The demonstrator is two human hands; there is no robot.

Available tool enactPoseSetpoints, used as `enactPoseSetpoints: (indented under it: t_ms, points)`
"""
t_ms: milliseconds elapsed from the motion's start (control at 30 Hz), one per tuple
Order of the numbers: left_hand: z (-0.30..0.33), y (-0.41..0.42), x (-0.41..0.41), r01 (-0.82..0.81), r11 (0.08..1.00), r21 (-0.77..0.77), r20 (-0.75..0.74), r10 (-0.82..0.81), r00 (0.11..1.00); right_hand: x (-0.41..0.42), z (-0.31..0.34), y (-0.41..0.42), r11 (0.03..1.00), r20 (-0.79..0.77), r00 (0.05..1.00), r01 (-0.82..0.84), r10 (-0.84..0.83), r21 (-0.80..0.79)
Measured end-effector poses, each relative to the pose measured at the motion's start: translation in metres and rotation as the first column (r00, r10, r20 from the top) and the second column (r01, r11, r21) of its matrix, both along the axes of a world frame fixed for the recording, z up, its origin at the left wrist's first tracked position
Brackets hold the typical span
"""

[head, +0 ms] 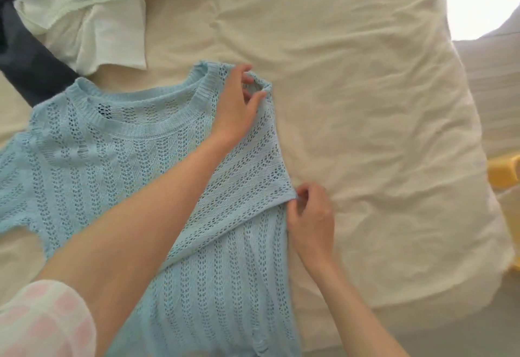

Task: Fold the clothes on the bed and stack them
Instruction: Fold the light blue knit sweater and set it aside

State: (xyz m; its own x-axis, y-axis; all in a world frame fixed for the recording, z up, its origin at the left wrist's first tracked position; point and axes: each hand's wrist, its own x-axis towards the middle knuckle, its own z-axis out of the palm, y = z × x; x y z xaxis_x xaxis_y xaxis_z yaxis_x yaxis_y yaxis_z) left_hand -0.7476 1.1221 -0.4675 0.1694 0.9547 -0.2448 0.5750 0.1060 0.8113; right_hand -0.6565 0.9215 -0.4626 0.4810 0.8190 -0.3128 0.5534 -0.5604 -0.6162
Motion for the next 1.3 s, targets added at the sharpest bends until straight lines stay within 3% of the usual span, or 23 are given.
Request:
enactPoseSetpoints:
  t_ms: [100,167,233,267,333,400,600,700,867,1033,1167,1233,1300]
  points:
    - [-0.002,-0.029,-0.019,0.15,0.906,0.395,-0.291,-0.032,0.956,-0.006,0.008,-0.002,0.959,0.256,0.943,-0.25,0.211,0.133]
    - [-0.012,-0.058,-0.035,0.403,0.8,0.444,-0.461,-0.181,0.869,-0.015,0.009,-0.002,0.89,0.317,0.86,-0.447,0.4,0.09]
    - [-0.02,-0.08,-0.049,0.64,0.746,0.184,-0.626,-0.413,0.661,-0.019,0.005,-0.003,0.803,0.337,0.742,-0.59,0.579,-0.079]
    - [-0.025,-0.087,-0.052,0.684,0.729,0.012,-0.673,-0.5,0.545,-0.018,0.002,-0.002,0.76,0.334,0.687,-0.623,0.645,-0.185]
    - [-0.03,-0.086,-0.054,0.67,0.723,-0.168,-0.68,-0.577,0.452,-0.012,-0.003,-0.001,0.69,0.304,0.62,-0.637,0.723,-0.344]
    - [-0.027,-0.077,-0.049,0.669,0.721,-0.18,-0.644,-0.6,0.474,-0.009,-0.004,0.001,0.666,0.282,0.606,-0.634,0.744,-0.394]
    - [0.007,-0.107,-0.1,0.514,0.826,-0.231,-0.438,-0.56,0.703,-0.042,0.014,0.01,0.709,0.249,0.683,-0.556,0.687,-0.433]
    - [0.02,-0.144,-0.174,0.35,0.897,-0.271,-0.426,-0.437,0.792,-0.087,0.03,0.015,0.708,0.214,0.691,-0.588,0.691,-0.39]
    - [0.044,-0.207,-0.321,0.026,0.979,-0.201,-0.444,-0.115,0.889,-0.212,0.05,0.011,0.582,0.134,0.572,-0.749,0.809,-0.316]
    - [0.055,-0.245,-0.459,-0.316,0.948,-0.043,-0.46,0.262,0.848,-0.357,0.051,0.002,0.492,0.078,0.49,-0.832,0.868,-0.255]
    - [0.049,-0.253,-0.553,-0.645,0.764,-0.038,-0.428,0.571,0.701,-0.46,0.047,-0.013,0.386,-0.004,0.397,-0.894,0.918,-0.226]
    - [0.041,-0.245,-0.587,-0.81,0.55,-0.204,-0.269,0.764,0.586,-0.499,0.043,-0.016,0.313,-0.03,0.328,-0.923,0.944,-0.225]
    - [0.031,-0.237,-0.61,-0.818,0.372,-0.439,-0.126,0.876,0.466,-0.526,0.039,-0.014,0.297,-0.077,0.321,-0.927,0.944,-0.23]
